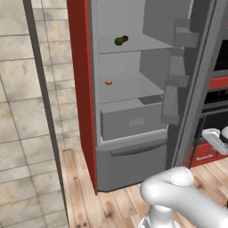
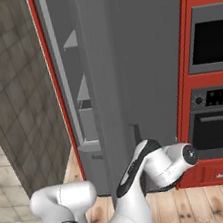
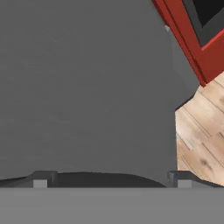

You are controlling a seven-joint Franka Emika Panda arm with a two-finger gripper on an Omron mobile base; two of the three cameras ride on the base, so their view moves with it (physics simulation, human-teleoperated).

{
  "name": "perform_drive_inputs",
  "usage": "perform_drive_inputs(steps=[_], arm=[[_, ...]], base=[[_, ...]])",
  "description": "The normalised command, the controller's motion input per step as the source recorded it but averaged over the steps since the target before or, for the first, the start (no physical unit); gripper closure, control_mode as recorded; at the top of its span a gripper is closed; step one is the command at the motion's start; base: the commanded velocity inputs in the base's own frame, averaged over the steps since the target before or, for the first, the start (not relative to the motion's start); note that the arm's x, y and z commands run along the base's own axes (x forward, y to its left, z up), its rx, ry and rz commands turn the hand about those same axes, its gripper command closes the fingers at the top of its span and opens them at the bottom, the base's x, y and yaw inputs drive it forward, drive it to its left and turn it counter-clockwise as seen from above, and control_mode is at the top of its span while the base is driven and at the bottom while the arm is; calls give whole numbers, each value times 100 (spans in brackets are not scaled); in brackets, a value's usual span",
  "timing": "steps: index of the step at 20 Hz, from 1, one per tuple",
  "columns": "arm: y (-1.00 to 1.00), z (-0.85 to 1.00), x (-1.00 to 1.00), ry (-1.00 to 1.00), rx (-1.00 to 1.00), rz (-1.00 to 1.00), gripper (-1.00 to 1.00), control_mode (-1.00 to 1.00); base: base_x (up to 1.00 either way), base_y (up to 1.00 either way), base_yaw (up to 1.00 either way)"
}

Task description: Place the lime in the correct fridge rack based on whether it is a fruit or vegetable. Finally, close the fridge door.

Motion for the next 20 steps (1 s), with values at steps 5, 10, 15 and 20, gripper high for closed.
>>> perform_drive_inputs(steps=[5,10,15,20], arm=[[100,19,46,0,10,-12,-100,-100],[100,31,49,0,11,-16,-100,-100],[95,47,41,0,11,-21,-100,-100],[74,57,38,0,11,-23,-100,-100]], base=[[0,0,0],[0,0,0],[0,0,0],[0,0,0]])
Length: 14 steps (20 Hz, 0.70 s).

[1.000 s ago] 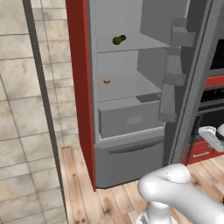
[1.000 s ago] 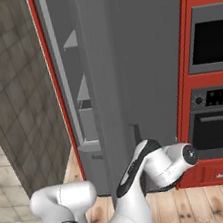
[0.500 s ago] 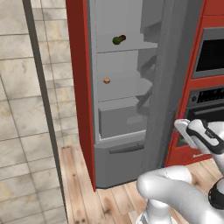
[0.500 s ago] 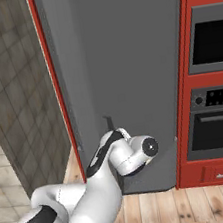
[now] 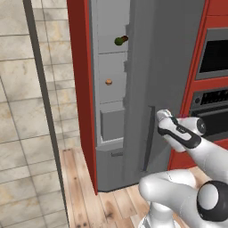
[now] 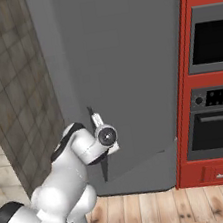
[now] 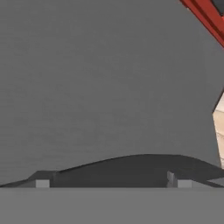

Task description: Place the lime in the correct fridge rack based on whether it is a fruit or vegetable. Finally, close the fridge door.

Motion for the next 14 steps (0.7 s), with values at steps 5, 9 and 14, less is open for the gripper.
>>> perform_drive_inputs(steps=[5,9,14], arm=[[49,53,39,0,11,-20,-100,-100],[25,54,61,0,12,-17,-100,-100],[1,65,71,0,18,-7,-100,-100]], base=[[0,0,0],[0,0,0],[0,0,0]])
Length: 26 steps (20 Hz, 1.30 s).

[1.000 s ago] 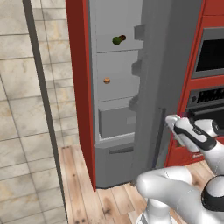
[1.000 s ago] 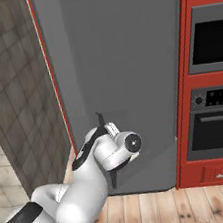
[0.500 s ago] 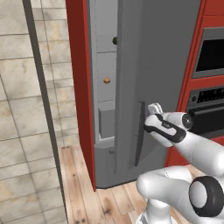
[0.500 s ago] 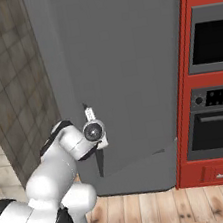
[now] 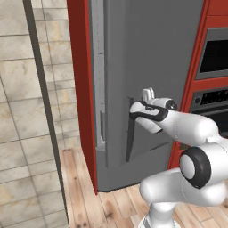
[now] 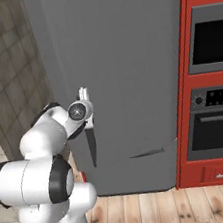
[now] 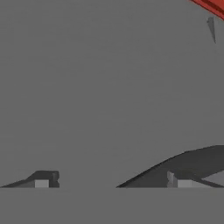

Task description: Place the lime in the correct fridge rack based on whether it is a fruit or vegetable. Finally, close the fridge door.

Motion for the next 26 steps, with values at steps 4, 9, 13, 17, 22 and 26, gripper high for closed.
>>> perform_drive_inputs(steps=[4,9,13,17,22,26], arm=[[0,72,70,0,22,0,-100,-100],[0,65,72,0,19,0,-100,-100],[0,49,88,0,15,0,-100,-100],[0,34,100,0,12,0,-100,-100],[0,31,93,0,8,0,-100,-100],[0,23,67,1,4,0,-100,-100]], base=[[0,0,0],[0,0,0],[0,0,0],[0,0,0],[0,0,0],[0,0,0]])
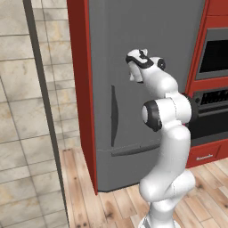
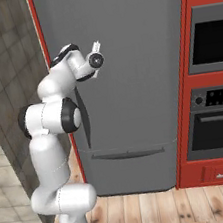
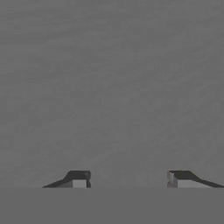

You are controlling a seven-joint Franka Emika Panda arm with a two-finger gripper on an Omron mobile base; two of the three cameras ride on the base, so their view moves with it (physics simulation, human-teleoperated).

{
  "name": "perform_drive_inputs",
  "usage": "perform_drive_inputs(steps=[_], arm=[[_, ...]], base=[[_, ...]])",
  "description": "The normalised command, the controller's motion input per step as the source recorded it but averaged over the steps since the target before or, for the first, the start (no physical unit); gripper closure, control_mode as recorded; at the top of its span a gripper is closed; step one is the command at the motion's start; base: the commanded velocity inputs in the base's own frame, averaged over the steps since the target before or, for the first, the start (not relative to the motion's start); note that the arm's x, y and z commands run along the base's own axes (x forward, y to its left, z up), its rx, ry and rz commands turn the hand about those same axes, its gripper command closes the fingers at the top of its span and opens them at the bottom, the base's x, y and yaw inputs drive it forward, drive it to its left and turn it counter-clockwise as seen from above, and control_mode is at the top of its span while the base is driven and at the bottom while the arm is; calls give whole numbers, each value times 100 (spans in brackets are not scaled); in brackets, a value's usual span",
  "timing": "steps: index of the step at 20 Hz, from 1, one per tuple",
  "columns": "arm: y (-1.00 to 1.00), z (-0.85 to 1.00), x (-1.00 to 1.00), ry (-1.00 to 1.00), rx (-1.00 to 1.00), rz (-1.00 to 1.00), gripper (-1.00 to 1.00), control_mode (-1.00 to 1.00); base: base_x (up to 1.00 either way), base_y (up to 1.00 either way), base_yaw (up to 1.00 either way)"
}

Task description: Place the lime in the correct fridge rack based on whether it is a fruit or vegetable. Finally, close the fridge door.

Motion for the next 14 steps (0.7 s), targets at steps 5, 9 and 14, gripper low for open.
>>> perform_drive_inputs(steps=[5,9,14], arm=[[0,6,71,3,0,-1,-100,-100],[0,0,62,9,0,-2,-100,-100],[0,2,2,3,0,0,-100,-100]], base=[[0,0,0],[0,0,0],[0,0,0]])
